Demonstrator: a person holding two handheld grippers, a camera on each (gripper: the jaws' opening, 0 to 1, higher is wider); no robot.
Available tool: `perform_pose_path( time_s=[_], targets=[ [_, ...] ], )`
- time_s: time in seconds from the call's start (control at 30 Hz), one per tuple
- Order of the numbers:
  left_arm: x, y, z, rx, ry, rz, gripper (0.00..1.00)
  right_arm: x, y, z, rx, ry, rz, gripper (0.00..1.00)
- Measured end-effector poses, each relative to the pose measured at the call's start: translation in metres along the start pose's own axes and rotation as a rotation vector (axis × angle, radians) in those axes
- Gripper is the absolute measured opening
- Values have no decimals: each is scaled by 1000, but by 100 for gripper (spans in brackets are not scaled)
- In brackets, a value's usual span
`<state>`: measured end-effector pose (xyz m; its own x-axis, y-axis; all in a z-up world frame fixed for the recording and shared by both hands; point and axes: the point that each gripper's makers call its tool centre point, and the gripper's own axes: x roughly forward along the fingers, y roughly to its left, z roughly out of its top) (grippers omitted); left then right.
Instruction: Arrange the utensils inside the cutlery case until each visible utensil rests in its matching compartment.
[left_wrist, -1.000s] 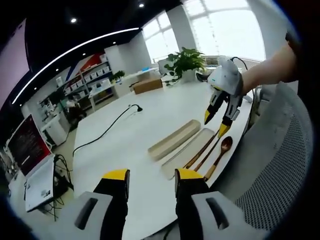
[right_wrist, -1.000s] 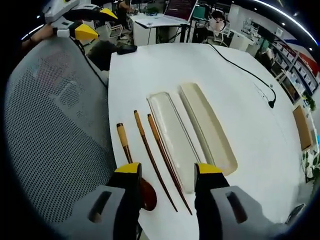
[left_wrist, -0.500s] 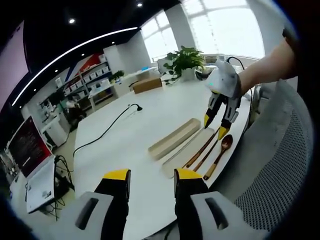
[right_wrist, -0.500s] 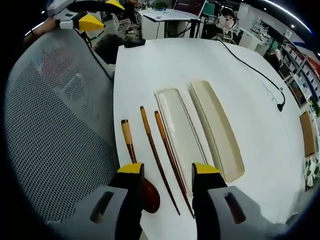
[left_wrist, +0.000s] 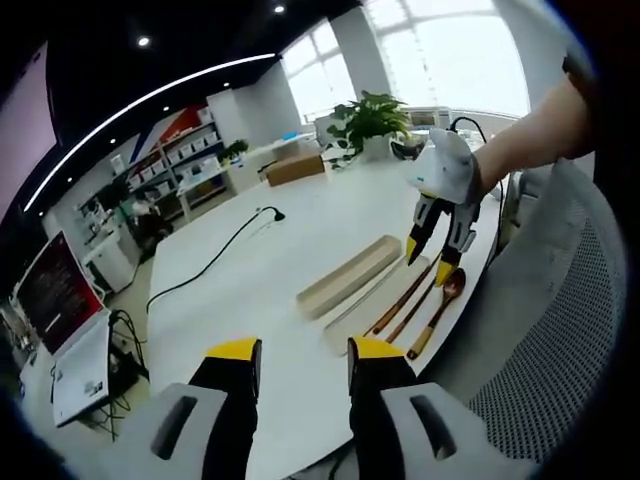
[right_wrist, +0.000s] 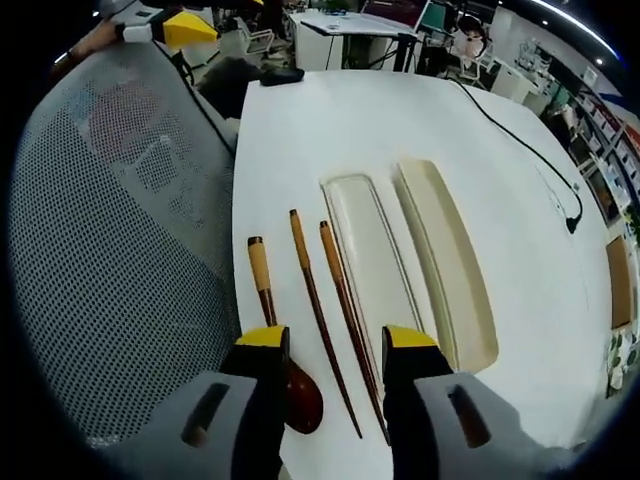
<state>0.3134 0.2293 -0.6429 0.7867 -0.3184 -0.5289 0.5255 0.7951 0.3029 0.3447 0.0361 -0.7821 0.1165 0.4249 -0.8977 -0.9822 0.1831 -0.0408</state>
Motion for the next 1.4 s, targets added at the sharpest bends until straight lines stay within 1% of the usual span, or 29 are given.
perform_pose_path(
  time_s=[0.13, 0.3, 0.53, 0.63, 0.87, 1.23, 1.4],
  targets=[
    [0, -1, -1, 3, 5, -2, 34, 3, 2, -4, -6, 17, 10, 34],
    [0, -1, -1, 4, 5, -5, 34, 6, 4, -5, -9, 26, 20, 34],
    [1, -1, -2, 6, 9, -3, 33, 9, 5, -6, -10, 33, 26, 33],
    [0, -1, 1, 26, -4, -5, 33, 12, 8, -6, -25, 50, 37, 32],
    [0, -1, 0, 26, 1, -6, 33, 15, 9, -3, -37, 54, 42, 32],
    [0, -1, -2, 22, 10, -8, 33, 21, 8, -9, -53, 90, 53, 30],
    [1, -2, -3, 22, 17, -15, 32, 24, 9, -6, -49, 89, 63, 29]
  ],
)
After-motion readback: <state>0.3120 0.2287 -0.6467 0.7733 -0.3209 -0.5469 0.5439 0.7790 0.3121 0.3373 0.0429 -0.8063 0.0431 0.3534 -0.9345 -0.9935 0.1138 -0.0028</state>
